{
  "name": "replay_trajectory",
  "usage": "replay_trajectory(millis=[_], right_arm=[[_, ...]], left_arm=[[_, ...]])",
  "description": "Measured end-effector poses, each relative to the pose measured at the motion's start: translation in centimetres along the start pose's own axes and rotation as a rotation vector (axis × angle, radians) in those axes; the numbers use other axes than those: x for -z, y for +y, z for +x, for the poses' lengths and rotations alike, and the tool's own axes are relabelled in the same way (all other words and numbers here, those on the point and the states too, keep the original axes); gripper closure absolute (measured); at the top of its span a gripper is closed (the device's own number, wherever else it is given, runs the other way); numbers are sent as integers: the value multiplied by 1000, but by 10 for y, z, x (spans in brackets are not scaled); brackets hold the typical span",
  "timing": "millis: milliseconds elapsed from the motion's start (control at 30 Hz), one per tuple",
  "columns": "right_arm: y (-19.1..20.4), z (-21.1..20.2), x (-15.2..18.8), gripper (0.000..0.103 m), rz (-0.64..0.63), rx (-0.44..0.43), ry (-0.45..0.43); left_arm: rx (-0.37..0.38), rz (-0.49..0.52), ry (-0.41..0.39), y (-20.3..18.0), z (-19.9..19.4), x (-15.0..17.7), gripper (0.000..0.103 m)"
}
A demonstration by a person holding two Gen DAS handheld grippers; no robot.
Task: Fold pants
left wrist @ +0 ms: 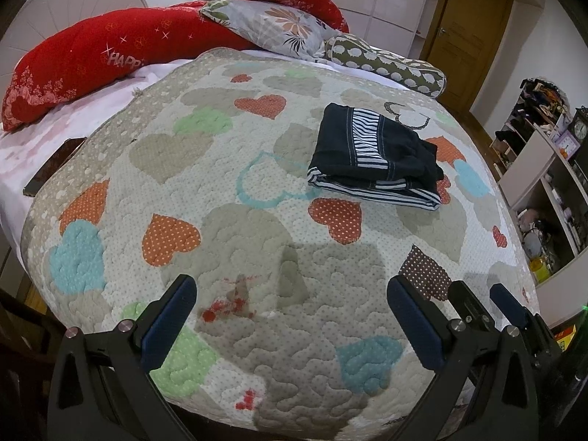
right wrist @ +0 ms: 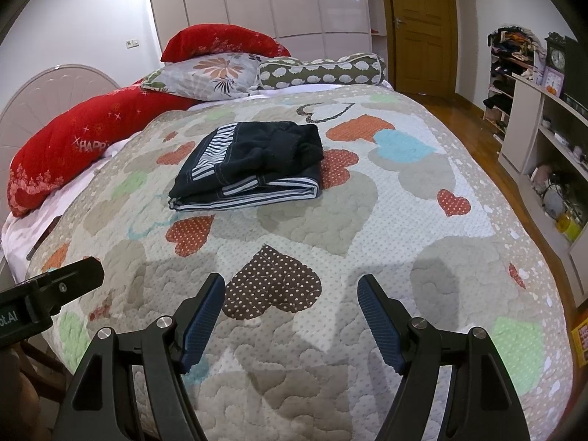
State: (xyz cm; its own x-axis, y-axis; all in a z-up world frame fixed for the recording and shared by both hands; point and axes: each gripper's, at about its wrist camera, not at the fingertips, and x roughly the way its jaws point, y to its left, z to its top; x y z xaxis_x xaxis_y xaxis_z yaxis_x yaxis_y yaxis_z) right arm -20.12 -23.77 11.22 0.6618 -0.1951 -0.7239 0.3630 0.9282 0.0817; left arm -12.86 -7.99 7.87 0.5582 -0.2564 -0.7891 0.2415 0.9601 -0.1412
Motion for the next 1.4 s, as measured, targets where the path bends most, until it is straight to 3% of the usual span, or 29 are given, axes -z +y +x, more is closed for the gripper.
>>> replay_trajectory(millis=[1033, 1200, 1400], right_arm=[[0, 4, 5, 24, -7, -10, 3], [-1, 4, 8, 24, -13, -27, -30], [-1, 4, 7, 23, -27, -10, -68]], left_arm=[[-1, -4, 8, 2, 5, 4, 0], [-51, 24, -45, -1, 4, 6, 0], [-52, 44, -63, -4, 7, 5, 0]])
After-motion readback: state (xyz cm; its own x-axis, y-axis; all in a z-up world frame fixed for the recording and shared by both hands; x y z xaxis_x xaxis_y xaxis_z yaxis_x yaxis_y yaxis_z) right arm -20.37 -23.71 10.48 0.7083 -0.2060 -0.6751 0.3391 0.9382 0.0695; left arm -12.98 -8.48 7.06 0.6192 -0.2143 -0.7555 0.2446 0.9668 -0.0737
